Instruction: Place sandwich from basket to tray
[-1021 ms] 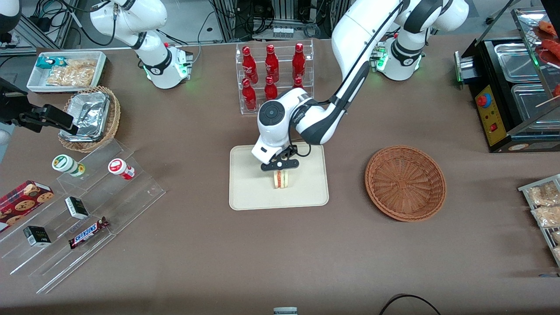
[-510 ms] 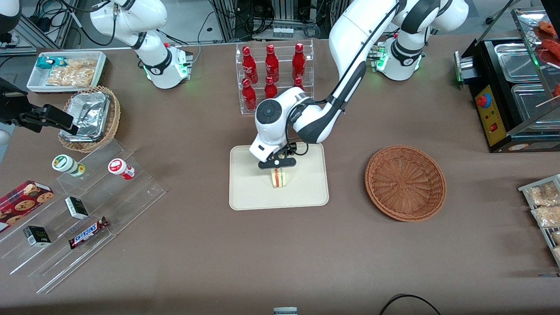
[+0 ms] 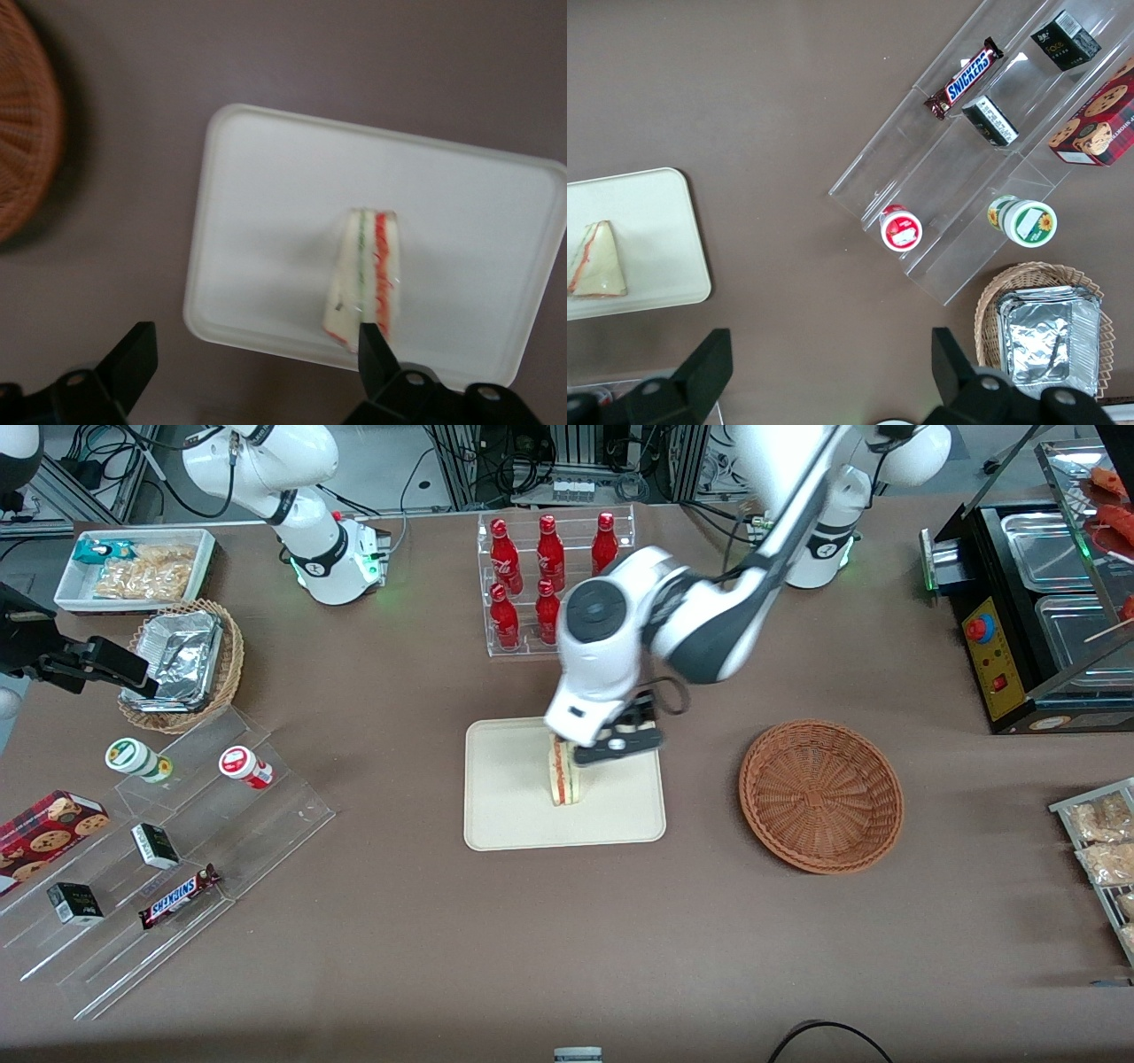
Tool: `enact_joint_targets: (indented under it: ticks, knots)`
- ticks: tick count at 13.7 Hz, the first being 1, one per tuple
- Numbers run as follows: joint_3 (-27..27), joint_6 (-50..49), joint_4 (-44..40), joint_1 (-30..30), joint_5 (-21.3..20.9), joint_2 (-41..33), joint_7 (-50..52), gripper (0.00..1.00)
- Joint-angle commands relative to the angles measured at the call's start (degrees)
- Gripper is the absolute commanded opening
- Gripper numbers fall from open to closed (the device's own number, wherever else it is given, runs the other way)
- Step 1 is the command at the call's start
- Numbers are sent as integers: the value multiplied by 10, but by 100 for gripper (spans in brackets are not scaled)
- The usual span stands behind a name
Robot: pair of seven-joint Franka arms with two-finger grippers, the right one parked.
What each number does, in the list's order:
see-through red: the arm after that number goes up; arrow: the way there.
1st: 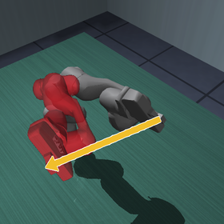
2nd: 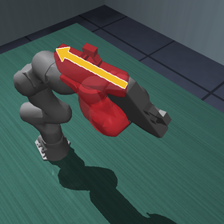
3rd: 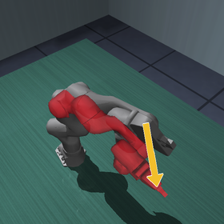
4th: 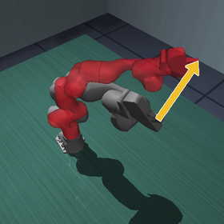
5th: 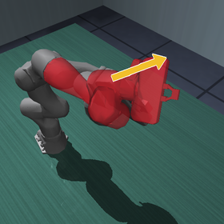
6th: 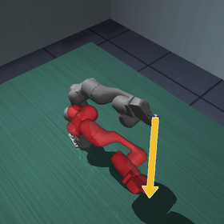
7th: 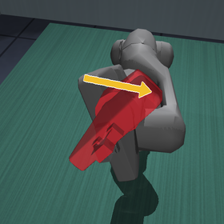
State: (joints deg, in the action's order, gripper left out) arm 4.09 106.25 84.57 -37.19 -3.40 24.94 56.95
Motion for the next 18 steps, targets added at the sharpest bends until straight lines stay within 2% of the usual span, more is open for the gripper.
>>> enact_joint_targets:
  ticks: [1,4,8,14,18]
  knots:
    - [4,-58,24,55,1,-64,-3,100]
    - [4,-117,50,132,1,-132,-54,100]
    - [4,-149,110,231,9,-218,-222,100]
    - [4,-212,112,342,17,-265,-393,100]
    - [3,-222,111,390,17,-270,-479,100]
